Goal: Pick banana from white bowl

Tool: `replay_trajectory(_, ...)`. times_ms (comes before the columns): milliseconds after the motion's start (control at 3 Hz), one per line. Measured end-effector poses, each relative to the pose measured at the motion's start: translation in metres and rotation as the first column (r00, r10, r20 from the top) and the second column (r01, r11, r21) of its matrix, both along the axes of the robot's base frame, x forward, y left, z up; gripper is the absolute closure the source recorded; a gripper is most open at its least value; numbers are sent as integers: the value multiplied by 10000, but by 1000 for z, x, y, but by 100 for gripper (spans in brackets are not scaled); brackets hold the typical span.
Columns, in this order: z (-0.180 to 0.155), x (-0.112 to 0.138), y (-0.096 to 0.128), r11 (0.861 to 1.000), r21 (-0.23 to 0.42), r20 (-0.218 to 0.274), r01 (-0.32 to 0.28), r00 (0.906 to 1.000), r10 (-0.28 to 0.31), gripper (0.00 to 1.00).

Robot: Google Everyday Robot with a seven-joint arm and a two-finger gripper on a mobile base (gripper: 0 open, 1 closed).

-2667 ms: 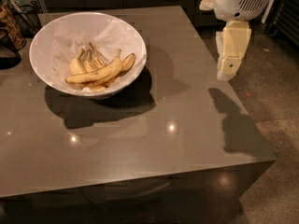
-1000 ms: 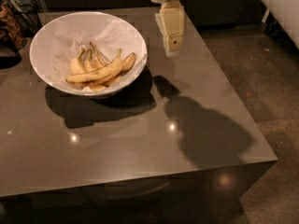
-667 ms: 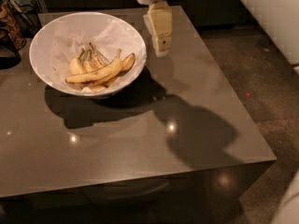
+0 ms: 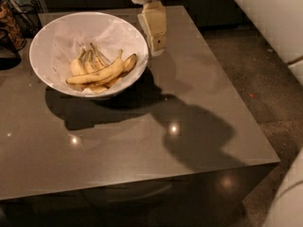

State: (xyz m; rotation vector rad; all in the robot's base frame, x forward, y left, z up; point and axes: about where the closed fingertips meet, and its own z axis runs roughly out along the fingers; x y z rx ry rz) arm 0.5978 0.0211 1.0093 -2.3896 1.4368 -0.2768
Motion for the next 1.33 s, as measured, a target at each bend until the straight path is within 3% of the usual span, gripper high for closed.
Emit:
replay_trajectory(667, -25, 0, 46, 9944, 537, -1038, -909, 9899, 961, 0)
replay_trajectory(1333, -48, -9, 82, 9808, 546, -1637, -1875, 9673, 1940, 3)
